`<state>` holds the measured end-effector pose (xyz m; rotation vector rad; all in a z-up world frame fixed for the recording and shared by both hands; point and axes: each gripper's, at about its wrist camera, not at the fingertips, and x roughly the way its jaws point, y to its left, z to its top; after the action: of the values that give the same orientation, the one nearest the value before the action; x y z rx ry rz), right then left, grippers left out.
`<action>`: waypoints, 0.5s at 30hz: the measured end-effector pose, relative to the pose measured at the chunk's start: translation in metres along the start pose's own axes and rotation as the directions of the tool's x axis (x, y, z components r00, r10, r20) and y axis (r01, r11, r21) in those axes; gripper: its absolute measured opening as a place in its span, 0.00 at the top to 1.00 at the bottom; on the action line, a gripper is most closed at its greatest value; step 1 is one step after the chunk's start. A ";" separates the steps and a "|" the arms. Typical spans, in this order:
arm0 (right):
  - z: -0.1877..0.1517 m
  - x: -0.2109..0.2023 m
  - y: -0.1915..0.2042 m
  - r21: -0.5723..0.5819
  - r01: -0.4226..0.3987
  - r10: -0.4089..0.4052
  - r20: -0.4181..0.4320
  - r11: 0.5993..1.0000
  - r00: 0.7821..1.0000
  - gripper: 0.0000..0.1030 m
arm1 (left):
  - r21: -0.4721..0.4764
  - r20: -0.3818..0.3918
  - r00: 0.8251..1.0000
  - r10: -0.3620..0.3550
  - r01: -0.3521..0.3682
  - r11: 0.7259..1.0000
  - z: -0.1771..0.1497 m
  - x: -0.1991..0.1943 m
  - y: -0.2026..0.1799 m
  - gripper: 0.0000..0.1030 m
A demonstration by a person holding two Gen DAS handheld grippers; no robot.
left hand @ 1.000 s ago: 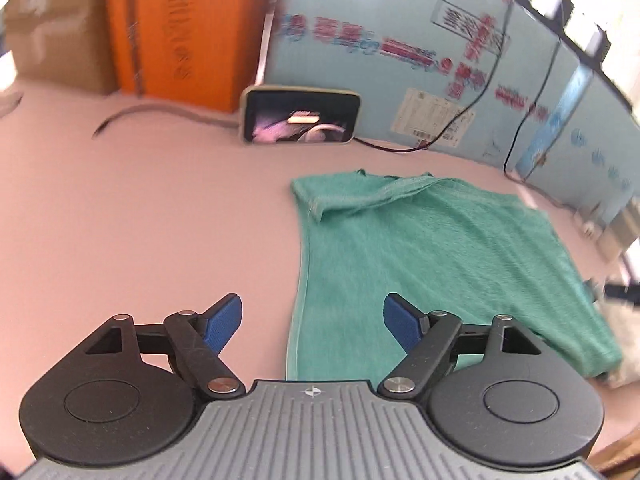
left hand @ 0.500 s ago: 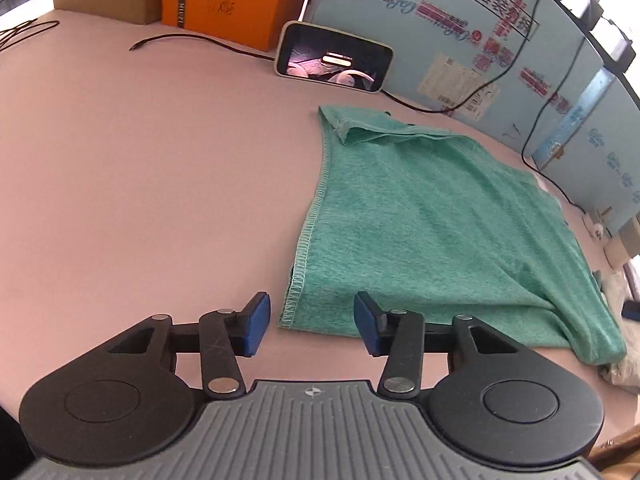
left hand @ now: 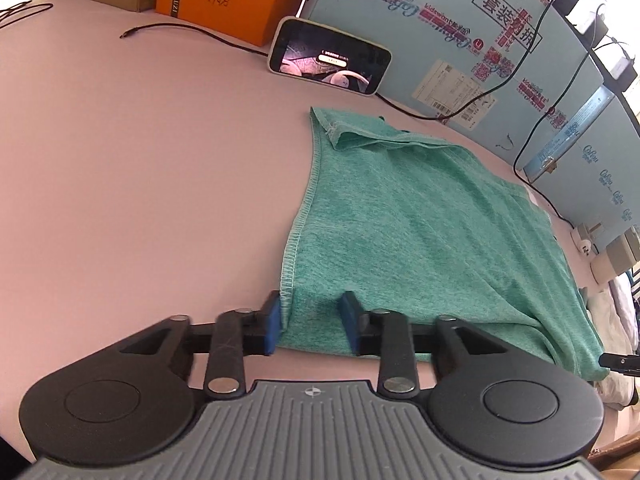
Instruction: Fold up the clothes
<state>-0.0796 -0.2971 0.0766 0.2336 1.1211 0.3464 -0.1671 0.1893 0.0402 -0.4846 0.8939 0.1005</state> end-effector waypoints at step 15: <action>0.001 -0.003 0.007 0.023 -0.034 0.033 0.031 0.999 0.999 0.98 | -0.094 -0.210 0.958 -0.193 0.177 0.980 0.031 -0.009 0.017 0.97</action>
<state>-0.0810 -0.2916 0.0815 0.2778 1.0929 0.3583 -0.1551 0.2193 0.0575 -0.6556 1.0581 -0.0934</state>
